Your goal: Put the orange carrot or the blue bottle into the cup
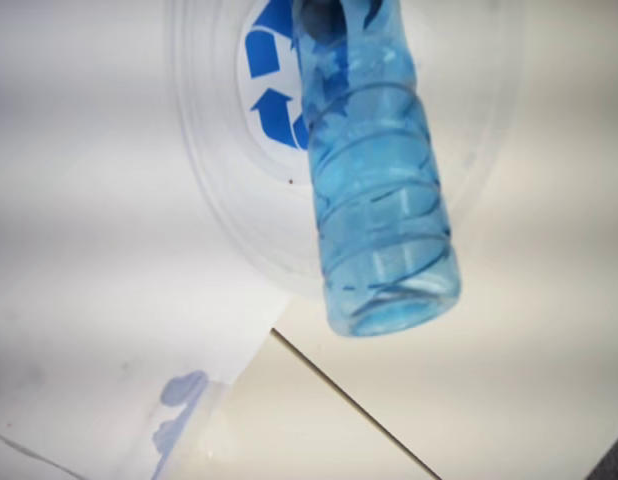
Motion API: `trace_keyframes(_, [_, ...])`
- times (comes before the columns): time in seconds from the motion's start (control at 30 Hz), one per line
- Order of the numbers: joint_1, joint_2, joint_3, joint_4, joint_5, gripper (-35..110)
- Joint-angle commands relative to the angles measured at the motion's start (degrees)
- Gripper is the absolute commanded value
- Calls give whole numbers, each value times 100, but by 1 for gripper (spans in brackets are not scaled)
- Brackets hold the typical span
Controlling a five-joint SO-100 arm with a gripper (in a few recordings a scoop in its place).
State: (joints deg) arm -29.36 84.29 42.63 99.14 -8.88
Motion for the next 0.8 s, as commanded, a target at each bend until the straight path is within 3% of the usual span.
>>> trace_keyframes(0.0, [237, 1679, 352, 70, 246, 18])
trace_keyframes(0.37, [1239, 4781, 3533, -70, 439, 19])
trace_keyframes(0.77, [2540, 7594, 7937, -2224, -167, 19])
